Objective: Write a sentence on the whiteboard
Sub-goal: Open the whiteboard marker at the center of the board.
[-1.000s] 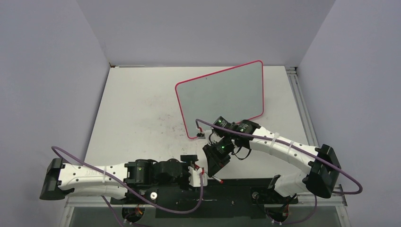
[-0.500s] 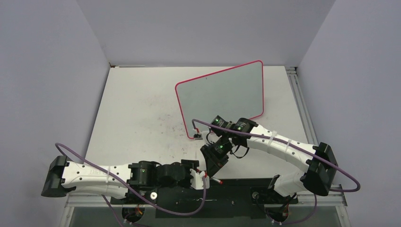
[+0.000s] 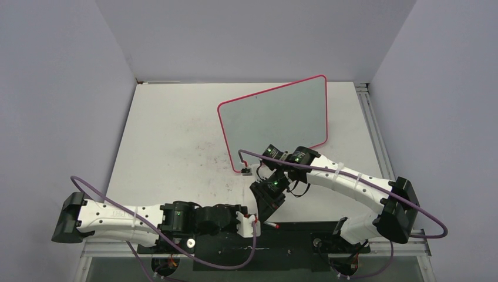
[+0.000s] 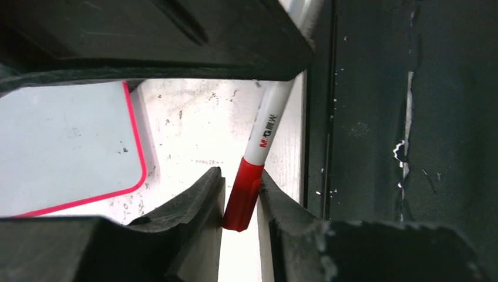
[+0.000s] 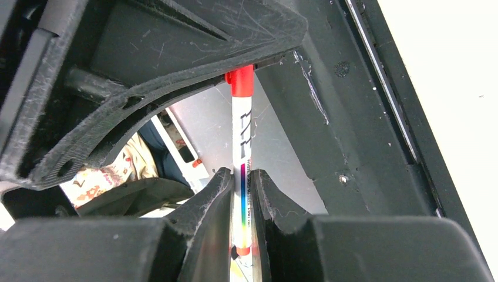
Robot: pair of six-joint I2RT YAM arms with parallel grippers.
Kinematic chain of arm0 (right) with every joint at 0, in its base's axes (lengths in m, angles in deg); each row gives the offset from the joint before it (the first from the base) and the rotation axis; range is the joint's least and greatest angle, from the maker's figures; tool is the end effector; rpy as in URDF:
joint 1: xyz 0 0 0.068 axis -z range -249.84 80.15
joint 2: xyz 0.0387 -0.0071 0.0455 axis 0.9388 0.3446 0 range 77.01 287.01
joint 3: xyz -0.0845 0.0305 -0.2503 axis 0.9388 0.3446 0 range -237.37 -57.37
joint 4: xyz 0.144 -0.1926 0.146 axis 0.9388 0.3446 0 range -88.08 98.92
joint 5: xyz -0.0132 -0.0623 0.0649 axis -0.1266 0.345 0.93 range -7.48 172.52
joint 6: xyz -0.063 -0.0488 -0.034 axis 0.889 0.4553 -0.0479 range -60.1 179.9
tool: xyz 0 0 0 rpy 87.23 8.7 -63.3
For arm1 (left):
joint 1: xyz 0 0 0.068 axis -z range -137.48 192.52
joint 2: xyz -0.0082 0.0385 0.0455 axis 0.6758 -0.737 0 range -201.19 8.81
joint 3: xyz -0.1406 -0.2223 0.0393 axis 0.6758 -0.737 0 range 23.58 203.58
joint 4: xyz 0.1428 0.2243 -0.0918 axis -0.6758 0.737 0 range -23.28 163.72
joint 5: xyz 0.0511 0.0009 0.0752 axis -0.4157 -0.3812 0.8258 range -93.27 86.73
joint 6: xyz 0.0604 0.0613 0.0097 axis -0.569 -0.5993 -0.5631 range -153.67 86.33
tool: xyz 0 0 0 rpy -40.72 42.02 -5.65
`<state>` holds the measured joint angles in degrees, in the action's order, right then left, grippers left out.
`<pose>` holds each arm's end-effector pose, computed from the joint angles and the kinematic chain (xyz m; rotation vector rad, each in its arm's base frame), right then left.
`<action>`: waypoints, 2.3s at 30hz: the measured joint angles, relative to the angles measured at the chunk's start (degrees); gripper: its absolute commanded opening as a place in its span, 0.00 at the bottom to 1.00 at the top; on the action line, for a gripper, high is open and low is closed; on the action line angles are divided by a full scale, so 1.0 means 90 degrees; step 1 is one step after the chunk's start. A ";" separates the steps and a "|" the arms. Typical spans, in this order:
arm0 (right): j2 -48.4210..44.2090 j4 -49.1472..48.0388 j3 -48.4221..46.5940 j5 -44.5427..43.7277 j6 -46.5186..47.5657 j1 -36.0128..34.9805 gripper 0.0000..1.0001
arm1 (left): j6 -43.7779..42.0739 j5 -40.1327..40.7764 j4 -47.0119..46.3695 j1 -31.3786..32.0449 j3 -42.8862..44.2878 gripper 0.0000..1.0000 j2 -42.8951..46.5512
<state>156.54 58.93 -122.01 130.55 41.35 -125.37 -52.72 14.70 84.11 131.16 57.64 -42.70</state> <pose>0.1143 0.2671 0.2367 1.0092 -2.4303 -1.1853 0.0296 -0.2518 0.2082 1.6389 1.4187 -0.3634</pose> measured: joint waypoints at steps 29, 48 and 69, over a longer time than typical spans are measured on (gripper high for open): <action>-0.2443 -0.2011 0.0522 -0.1236 -0.1154 0.1535 1.00 | 0.1127 -0.1710 0.0294 -0.2285 0.0143 0.00 0.0544; -0.2174 -0.3563 0.1557 -0.0789 -0.2059 0.0573 0.61 | 0.1243 -0.3247 0.0335 -0.2601 0.0257 0.00 0.0478; -0.2181 -0.3361 0.1557 -0.0767 -0.1829 0.0583 0.16 | 0.1241 -0.3529 0.0357 -0.2599 0.0291 0.00 0.0376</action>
<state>136.91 28.68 -108.00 123.64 24.89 -120.13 -41.55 -17.05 87.32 107.77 60.27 -39.31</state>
